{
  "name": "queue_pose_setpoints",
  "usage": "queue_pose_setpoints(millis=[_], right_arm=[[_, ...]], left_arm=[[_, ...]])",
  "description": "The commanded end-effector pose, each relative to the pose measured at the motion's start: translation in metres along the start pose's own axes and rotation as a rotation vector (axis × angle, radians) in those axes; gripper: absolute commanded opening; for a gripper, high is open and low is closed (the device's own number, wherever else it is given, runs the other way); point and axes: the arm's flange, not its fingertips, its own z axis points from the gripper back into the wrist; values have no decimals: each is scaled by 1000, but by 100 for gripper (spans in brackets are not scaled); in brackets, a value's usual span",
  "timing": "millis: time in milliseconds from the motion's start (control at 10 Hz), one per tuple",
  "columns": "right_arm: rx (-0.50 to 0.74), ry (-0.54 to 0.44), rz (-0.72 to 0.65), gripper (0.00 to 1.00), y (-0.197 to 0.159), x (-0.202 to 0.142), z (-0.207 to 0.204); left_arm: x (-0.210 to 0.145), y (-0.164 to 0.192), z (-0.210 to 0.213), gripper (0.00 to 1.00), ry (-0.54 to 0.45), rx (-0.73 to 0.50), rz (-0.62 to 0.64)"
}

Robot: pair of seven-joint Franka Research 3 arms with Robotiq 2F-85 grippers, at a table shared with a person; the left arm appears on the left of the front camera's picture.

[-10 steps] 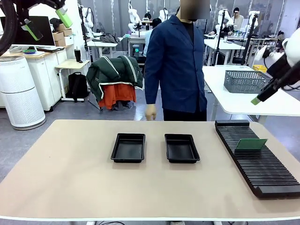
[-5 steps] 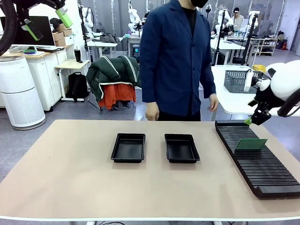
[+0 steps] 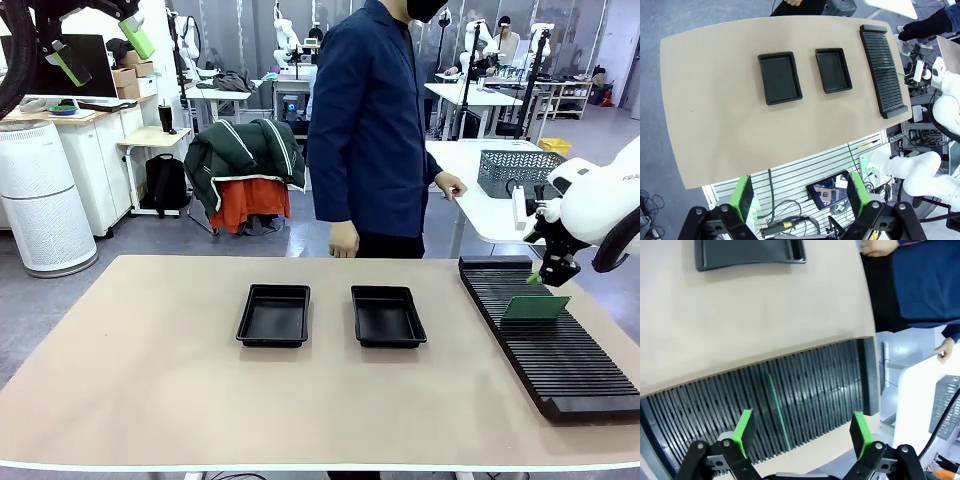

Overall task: Inspect and transfer BCBs to ESD trays.
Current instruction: Pick up the Blank PCB from the PCB Rack and place it in the left ESD tray.

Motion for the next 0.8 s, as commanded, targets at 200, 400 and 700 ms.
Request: queue_pose_setpoints(millis=[200,400,700], right_arm=[[147,68,66,100,1,-14,-17],[137,114,98,100,0,-22,-27],[159,136,137,100,-1,-33,-46]], left_arm=[[0,-1,-1,100,-7,-13,-6],[0,-1,-1,100,-7,-13,-6],[0,-1,-1,100,-7,-13,-6]])
